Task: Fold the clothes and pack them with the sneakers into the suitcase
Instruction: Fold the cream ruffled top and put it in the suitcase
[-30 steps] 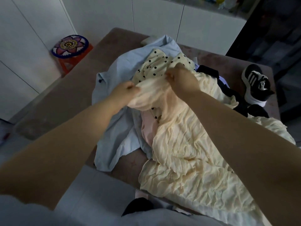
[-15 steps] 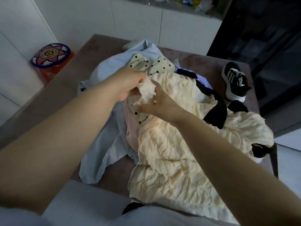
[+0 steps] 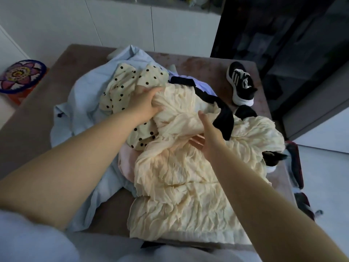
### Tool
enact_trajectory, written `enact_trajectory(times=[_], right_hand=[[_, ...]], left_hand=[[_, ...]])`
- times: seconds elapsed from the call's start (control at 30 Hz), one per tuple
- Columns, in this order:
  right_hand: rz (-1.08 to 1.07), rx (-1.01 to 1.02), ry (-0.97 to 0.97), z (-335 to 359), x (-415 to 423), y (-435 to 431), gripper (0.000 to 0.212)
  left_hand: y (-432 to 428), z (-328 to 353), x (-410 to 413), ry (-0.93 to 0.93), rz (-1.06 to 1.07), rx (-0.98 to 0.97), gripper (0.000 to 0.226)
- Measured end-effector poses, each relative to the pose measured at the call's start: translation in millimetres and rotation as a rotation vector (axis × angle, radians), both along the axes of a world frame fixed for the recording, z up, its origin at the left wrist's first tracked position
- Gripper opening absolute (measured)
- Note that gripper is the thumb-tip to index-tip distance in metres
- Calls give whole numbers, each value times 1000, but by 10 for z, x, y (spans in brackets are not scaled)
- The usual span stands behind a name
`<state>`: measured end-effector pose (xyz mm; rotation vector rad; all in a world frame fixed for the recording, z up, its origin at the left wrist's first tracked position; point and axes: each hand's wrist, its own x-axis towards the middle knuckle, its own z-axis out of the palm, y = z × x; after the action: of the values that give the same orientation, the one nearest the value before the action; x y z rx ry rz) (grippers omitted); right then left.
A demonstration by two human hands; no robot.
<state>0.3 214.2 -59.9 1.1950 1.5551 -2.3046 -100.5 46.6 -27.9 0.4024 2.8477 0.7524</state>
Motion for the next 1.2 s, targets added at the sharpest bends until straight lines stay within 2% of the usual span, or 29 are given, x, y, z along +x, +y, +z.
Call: enact_trajectory(times=[0.07, 0.1, 0.17, 0.2, 0.27, 0.3, 0.33, 0.43, 0.5, 0.53, 0.57, 0.67, 0.73, 0.83, 0.93, 0.97, 1.03, 1.1, 1.13, 1.2], right_hand=[[-23, 229, -60, -10, -83, -10, 81], [41, 475, -53, -10, -110, -7, 84], [351, 994, 187, 31, -118, -8, 81], [549, 1139, 341, 61, -113, -21, 77], [869, 1296, 467, 127, -99, -69, 59], [903, 1400, 524, 117, -98, -87, 46], [850, 1522, 609, 105, -101, -98, 33], [440, 1751, 843, 105, -108, -174, 10], [299, 1757, 889, 111, -111, -265, 7], [320, 1758, 854, 115, -93, -323, 8], [427, 1750, 772, 95, -70, -364, 12], [934, 1643, 315, -24, 86, -406, 37], [1023, 1554, 200, -131, 209, -321, 50], [868, 1291, 344, -136, 360, -47, 48], [515, 1135, 346, -45, 549, 541, 35], [382, 1120, 296, -18, 611, 785, 33], [171, 1263, 146, 2, 702, 1273, 36], [75, 1386, -41, 11, 740, 1668, 49], [64, 1340, -143, 24, 728, 1808, 59], [75, 1084, -361, 17, 667, 1974, 75]], left_hand=[[53, -14, -82, 18, -22, -87, 48], [58, -24, -139, 30, -38, -123, 42], [42, -15, -239, 36, -69, -126, 34], [28, 8, -275, 26, -88, -104, 29], [-2, 62, -319, -8, -108, -42, 22], [-23, 92, -342, -23, -102, -11, 24], [-51, 126, -372, -27, -86, 8, 25], [-180, 231, -539, 70, 4, 15, 30], [-243, 327, -639, 137, 94, 5, 32], [-255, 365, -660, 168, 121, -11, 31], [-251, 379, -673, 198, 129, -32, 31], [-177, 307, -623, 235, 123, -166, 34], [-85, 198, -496, 259, 117, -239, 31], [12, 72, -198, 408, 99, -214, 43], [190, -113, 193, 545, -170, -112, 44], [242, -186, 303, 528, -259, -153, 46], [283, -337, 426, 351, -342, -376, 53], [225, -457, 428, 208, -348, -624, 59], [193, -460, 423, 181, -346, -690, 60], [148, -452, 411, 175, -340, -748, 60]])
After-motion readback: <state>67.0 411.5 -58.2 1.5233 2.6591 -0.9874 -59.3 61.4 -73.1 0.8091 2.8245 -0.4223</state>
